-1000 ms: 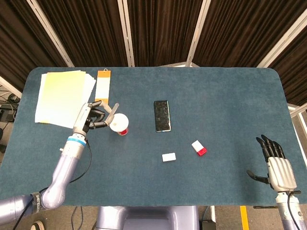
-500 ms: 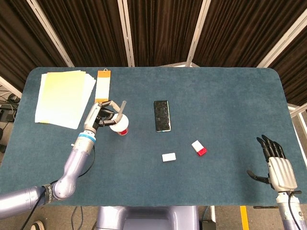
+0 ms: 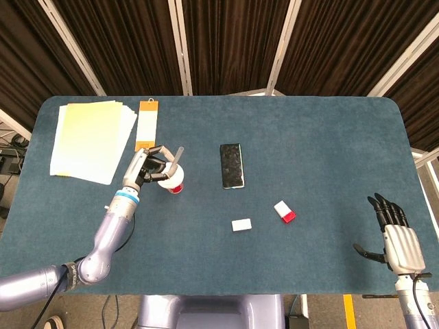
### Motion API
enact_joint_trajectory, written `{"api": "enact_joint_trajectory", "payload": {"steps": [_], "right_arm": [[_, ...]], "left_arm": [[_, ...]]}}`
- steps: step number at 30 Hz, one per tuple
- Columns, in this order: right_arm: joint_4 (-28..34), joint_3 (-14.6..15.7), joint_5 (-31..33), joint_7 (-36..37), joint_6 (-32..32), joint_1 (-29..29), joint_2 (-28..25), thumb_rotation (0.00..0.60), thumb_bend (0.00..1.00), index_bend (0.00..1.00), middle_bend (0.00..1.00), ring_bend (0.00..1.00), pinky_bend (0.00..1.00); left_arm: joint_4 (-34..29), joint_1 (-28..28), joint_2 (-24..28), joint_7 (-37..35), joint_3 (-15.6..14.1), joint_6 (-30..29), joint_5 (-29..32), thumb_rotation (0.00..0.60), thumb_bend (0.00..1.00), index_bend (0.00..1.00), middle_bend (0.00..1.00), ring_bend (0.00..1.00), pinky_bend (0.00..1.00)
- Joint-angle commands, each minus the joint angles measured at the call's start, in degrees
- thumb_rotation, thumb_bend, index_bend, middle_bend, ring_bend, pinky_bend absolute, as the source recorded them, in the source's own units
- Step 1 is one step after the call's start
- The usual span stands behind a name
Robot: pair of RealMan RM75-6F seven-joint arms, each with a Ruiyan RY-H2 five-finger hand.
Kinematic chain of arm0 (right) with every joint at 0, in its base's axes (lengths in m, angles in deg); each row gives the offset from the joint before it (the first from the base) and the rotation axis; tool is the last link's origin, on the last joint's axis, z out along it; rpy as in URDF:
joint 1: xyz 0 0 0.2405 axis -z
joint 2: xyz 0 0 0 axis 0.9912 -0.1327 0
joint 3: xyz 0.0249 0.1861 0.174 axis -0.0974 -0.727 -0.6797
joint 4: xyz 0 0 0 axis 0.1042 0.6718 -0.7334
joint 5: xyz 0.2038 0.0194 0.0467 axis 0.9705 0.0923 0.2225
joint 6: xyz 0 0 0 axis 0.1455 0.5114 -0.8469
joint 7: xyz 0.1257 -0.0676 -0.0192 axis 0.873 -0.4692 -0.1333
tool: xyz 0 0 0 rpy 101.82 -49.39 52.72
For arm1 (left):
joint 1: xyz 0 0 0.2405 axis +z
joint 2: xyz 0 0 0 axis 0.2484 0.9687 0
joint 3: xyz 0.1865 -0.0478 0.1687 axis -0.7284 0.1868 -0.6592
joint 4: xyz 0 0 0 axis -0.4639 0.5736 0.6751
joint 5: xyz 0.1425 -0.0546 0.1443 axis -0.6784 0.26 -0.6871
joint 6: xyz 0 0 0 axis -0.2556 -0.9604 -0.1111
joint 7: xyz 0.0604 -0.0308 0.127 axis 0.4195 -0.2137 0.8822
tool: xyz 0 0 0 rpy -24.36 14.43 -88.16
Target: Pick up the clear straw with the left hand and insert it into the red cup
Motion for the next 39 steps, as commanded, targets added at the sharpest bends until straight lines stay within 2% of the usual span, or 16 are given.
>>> {"api": "enact_joint_trajectory", "payload": {"steps": [1, 26, 39], "right_arm": [[0.0, -0.01, 0.09, 0.07, 0.1, -0.02, -0.03, 0.6, 0.15, 0.03, 0.0, 0.0, 0.0], [0.18, 0.16, 0.0, -0.15, 0.22, 0.02, -0.14, 0.6, 0.15, 0.03, 0.0, 0.0, 0.0], [0.46, 0.18, 0.48, -0.17, 0.73, -0.05, -0.17, 0.6, 0.15, 0.03, 0.0, 0.0, 0.0]], "left_arm": [[-0.19, 0.08, 0.06, -0.04, -0.33, -0.19, -0.2, 0.6, 0.41, 0.59, 1.0, 0.93, 0.77], [3.86, 1.17, -0.81, -4.32, -2.44, 1.04, -5.45, 0.6, 0.41, 0.59, 1.0, 0.93, 0.77], [5.64, 2.06, -1.06, -8.43, -2.39, 1.74, -9.47, 0.6, 0.4, 0.6, 1.0, 0.93, 0.77]]}}
